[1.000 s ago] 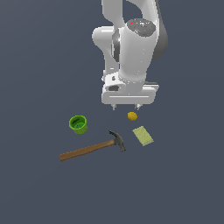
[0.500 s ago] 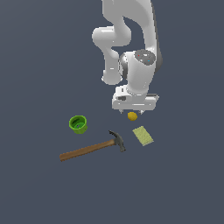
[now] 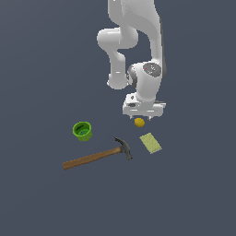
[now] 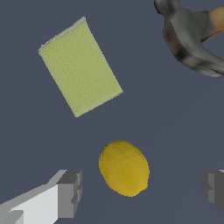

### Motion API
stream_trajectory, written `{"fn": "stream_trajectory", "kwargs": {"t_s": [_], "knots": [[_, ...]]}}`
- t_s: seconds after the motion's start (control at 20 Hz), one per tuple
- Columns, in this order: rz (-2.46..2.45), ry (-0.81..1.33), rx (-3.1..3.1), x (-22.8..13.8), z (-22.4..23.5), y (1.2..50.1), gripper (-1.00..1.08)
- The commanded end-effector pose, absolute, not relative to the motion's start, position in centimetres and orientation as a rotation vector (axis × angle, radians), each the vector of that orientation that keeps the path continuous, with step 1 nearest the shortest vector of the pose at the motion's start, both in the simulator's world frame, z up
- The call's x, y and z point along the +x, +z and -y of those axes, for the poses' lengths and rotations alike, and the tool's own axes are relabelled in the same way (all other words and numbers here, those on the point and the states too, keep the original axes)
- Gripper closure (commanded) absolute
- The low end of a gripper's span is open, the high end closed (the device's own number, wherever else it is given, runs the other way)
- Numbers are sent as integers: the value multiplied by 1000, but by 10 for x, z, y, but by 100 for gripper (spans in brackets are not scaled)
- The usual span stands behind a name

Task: Pick up a designated object from a clutter of objects.

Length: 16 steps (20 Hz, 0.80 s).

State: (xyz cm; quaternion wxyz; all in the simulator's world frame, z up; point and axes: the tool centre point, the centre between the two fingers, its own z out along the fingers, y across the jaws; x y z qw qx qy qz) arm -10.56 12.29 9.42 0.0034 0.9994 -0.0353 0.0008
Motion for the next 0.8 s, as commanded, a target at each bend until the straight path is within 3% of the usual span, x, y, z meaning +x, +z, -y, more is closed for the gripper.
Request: {"fn": "stream_trajectory", "kwargs": {"t_s": [0.0,0.75], "knots": [[123,2,3136,-114,-126,87,-92],[132,-1,3139,-123,-129,68,-92]]}}
